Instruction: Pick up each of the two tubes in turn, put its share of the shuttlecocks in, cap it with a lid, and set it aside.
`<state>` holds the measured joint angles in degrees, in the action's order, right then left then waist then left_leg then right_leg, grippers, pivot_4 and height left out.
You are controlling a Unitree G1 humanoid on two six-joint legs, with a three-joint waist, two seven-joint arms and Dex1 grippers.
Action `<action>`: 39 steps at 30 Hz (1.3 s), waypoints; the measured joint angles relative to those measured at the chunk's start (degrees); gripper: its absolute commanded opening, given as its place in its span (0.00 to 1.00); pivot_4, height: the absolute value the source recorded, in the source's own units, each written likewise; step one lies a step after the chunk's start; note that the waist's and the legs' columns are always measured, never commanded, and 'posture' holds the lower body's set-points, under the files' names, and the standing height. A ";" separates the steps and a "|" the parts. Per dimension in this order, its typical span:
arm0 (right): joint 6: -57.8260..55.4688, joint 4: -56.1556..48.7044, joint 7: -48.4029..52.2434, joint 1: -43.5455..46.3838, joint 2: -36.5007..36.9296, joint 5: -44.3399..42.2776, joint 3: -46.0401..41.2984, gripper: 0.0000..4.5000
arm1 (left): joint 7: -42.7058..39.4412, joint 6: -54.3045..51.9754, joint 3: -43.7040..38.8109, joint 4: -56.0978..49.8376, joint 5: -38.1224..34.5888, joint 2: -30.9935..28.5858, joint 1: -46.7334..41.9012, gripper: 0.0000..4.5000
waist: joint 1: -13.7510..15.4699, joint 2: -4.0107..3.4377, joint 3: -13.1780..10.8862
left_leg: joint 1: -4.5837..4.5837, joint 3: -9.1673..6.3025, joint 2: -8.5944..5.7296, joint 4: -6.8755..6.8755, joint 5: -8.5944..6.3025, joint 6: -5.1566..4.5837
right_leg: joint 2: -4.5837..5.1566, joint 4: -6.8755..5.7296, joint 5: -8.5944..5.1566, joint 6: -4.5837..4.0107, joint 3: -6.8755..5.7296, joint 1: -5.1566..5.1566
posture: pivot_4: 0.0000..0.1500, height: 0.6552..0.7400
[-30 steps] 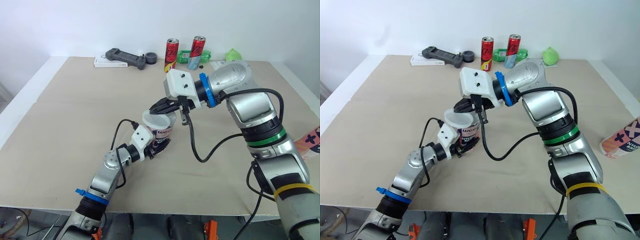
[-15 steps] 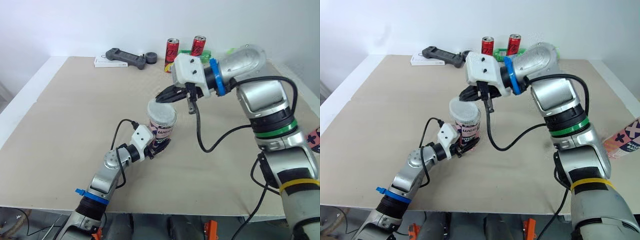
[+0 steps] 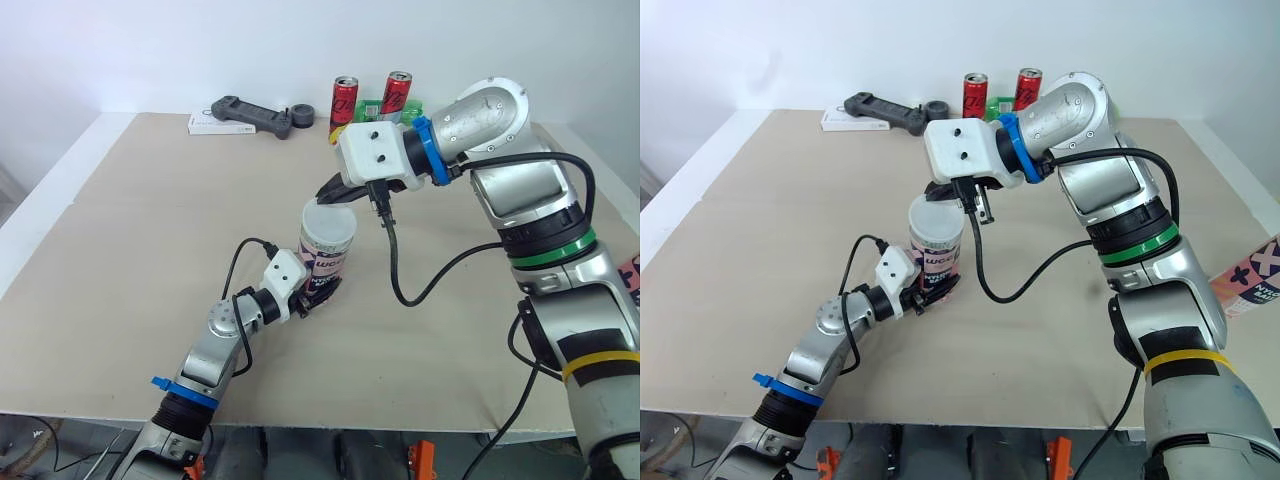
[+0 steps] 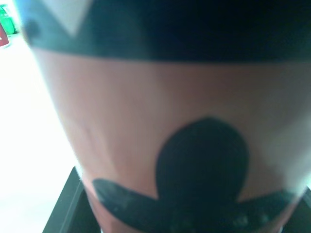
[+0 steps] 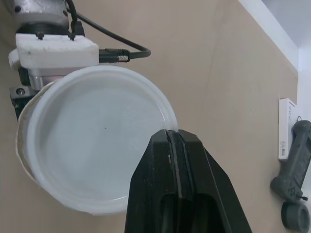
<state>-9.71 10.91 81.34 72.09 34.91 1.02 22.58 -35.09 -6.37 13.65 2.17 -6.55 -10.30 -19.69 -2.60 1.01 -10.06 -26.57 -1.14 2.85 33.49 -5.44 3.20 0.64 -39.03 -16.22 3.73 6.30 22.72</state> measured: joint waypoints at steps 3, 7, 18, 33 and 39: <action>0.01 -0.13 0.24 -0.22 -0.03 0.09 0.00 0.01 | 0.02 -0.02 0.00 -0.01 0.00 -0.01 0.00 0.54 | 0.00 0.00 0.00 | 0.00 0.00 0.00 0.00 0.00 0.00 | 0.00 0.00 -0.02 -0.03 0.00 0.00 | 1.00 1.00; -0.14 -0.78 0.67 -0.66 -0.09 0.37 0.00 0.01 | 0.00 -0.04 0.00 -0.01 -0.01 -0.01 0.00 0.54 | 0.00 0.00 0.00 | 0.00 0.00 0.00 0.00 0.00 0.00 | 0.00 0.00 -0.01 -0.02 0.00 0.00 | 1.00 1.00; -0.35 -1.93 0.86 -1.61 -1.09 1.01 0.00 0.01 | -0.03 -0.10 0.00 -0.03 -0.01 -0.01 -0.01 0.54 | -0.01 0.00 0.00 | 0.00 0.00 0.00 0.00 0.00 0.00 | 0.00 0.00 0.00 -0.01 0.00 0.00 | 1.00 1.00; 1.57 -0.01 0.95 -1.59 -1.69 3.22 0.00 0.01 | 0.14 -0.10 0.00 -0.01 0.02 0.09 -0.01 0.54 | 0.00 0.00 0.00 | 0.00 0.00 0.00 0.00 0.00 0.00 | 0.00 0.00 0.02 0.02 0.00 -0.01 | 1.00 1.00; 1.53 -0.02 1.04 -1.60 -1.72 3.23 0.00 0.01 | 0.21 -0.10 0.02 0.00 0.05 0.13 -0.01 0.54 | 0.00 0.00 0.00 | 0.00 0.00 0.00 0.00 0.00 0.00 | 0.00 0.00 0.01 0.01 0.00 -0.01 | 1.00 1.00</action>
<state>-8.18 10.90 82.38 70.49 33.20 4.25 22.58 -34.88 -6.46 13.67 2.17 -6.51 -10.18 -19.70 -2.61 1.01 -10.06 -26.56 -1.14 2.85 33.49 -5.44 3.20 0.64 -39.03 -16.20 3.74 6.30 22.71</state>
